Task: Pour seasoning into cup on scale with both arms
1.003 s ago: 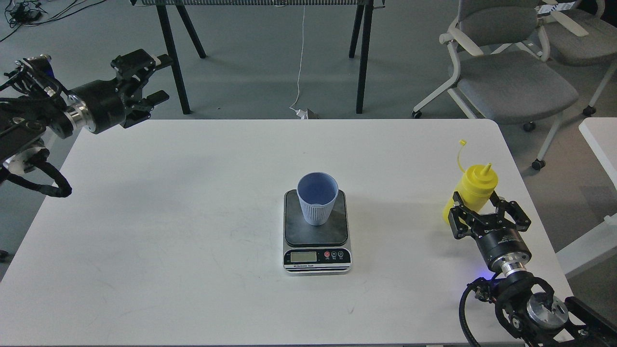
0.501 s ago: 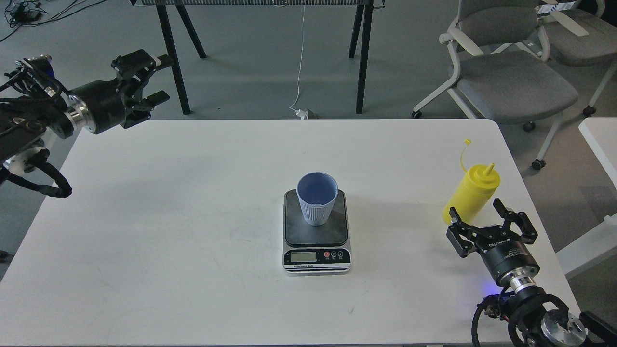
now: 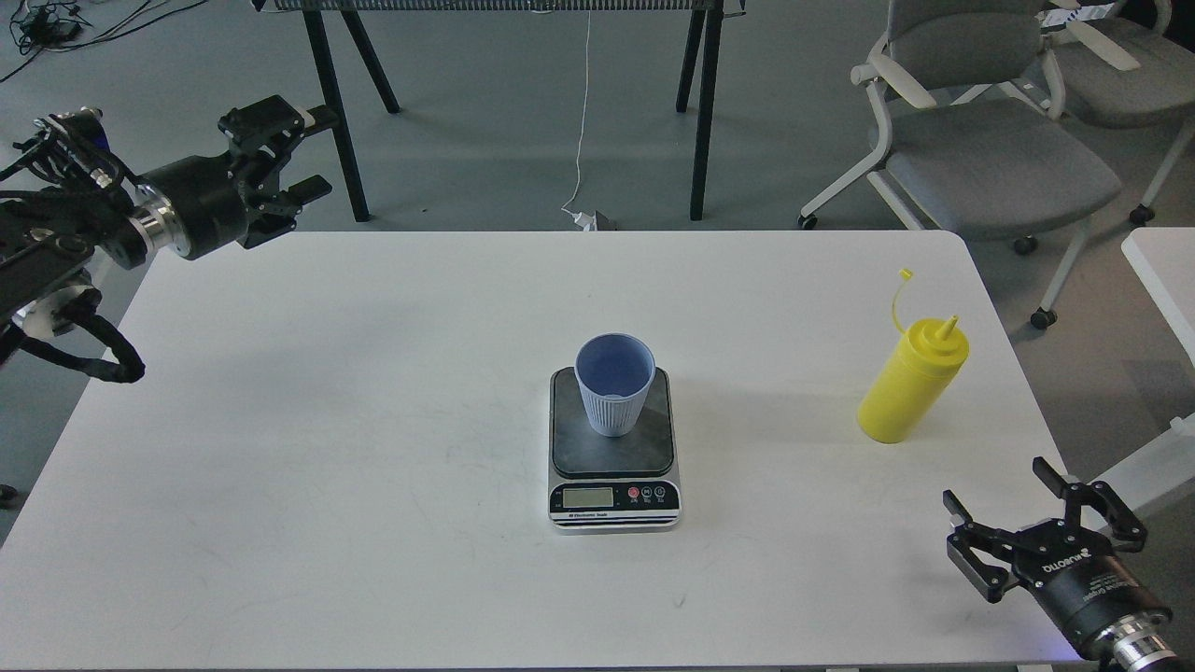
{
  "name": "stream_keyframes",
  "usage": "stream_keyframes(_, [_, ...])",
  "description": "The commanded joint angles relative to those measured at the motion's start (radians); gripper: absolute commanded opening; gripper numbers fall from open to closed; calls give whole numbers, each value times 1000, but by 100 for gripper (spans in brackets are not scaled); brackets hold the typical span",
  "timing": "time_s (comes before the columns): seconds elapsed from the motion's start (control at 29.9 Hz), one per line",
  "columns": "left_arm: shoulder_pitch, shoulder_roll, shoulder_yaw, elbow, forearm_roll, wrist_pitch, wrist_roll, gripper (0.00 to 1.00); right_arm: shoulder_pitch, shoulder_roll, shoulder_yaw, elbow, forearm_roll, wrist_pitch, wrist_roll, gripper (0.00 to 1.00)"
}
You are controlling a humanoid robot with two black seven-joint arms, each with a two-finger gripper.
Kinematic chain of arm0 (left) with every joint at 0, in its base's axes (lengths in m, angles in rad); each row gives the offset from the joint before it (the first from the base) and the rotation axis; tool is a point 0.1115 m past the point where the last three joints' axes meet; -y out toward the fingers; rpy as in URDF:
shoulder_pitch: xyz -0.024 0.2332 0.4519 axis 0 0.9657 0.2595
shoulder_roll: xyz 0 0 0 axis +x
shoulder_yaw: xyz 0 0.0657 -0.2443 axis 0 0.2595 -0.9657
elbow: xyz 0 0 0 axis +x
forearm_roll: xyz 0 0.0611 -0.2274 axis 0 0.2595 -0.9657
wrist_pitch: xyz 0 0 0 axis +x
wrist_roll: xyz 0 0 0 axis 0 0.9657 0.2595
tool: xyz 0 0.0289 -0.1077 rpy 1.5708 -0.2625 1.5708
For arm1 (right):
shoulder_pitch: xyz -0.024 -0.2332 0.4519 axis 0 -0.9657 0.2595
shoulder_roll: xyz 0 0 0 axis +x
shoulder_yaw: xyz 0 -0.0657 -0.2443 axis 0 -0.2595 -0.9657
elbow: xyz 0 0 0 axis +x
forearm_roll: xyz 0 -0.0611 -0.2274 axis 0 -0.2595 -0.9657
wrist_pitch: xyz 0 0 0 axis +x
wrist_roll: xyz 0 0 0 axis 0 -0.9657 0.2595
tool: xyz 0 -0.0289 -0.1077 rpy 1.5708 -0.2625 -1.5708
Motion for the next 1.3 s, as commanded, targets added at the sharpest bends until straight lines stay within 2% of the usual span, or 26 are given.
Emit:
stream_keyframes(0.0, [-4, -45, -1, 0, 0, 0, 0, 96, -45, -123, 103, 35, -11, 0, 0, 99])
stream_keyframes(0.17, [-12, -73, -4, 0, -8, 0, 0, 96, -13, -197, 220, -23, -18, 0, 0, 99])
stream_keyframes(0.4, [-10, -103, -80, 2, -9, 0, 0, 96, 324, -254, 188, -167, -156, 0, -3, 99])
stream_keyframes(0.67, [-11, -100, -119, 2, -16, 0, 0, 96, 718, -241, -82, -334, -179, 0, 2, 99])
stream_keyframes(1.0, [6, -70, -134, -41, -14, 0, 0, 96, 1044, -54, -350, -623, -209, 0, 2, 99])
stream_keyframes(1.27, [60, -36, -183, -43, -17, 0, 0, 96, 1110, 99, -389, -738, -244, 0, 2, 99])
